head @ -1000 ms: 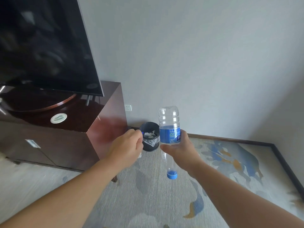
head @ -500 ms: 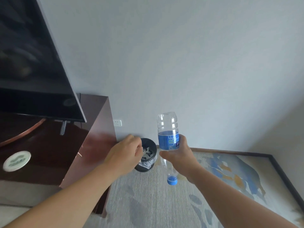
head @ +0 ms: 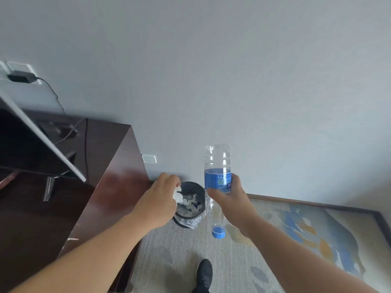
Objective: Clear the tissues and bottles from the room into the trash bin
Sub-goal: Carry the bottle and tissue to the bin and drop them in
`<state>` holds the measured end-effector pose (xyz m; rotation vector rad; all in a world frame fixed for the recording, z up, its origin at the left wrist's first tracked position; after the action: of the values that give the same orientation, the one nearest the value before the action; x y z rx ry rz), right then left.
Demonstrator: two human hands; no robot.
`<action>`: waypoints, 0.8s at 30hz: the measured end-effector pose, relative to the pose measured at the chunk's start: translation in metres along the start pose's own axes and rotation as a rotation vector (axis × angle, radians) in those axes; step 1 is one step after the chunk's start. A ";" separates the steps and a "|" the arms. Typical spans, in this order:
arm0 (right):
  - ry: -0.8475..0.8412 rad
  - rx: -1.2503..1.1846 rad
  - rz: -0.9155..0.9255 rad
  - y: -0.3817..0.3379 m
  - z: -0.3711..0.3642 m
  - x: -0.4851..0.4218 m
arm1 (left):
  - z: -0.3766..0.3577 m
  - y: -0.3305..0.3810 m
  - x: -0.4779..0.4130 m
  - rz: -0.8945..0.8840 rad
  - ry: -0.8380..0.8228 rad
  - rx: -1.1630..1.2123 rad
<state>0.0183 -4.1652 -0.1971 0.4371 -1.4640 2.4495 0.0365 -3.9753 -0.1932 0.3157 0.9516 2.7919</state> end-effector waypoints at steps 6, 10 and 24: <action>-0.081 0.048 0.005 0.013 0.003 -0.099 | -0.023 -0.027 -0.075 0.132 0.003 0.016; -0.110 0.110 0.002 0.026 -0.004 -0.150 | -0.047 -0.050 -0.111 0.177 -0.001 0.069; -0.131 0.335 -0.080 0.160 -0.105 -0.292 | -0.193 -0.202 -0.198 0.341 -0.107 0.110</action>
<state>0.2160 -4.1644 -0.4842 0.7197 -1.0535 2.6485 0.1970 -3.9753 -0.4958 0.6963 1.1216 2.9863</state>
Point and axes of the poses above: each hand's wrist, its own x-axis away from the middle knuckle, its own z-axis out of the back of the hand, y = z × x, the point moved 8 cm from there along -x, towards the middle knuckle, and after that the axes turned 10 degrees about x, right-handed, at the moved point
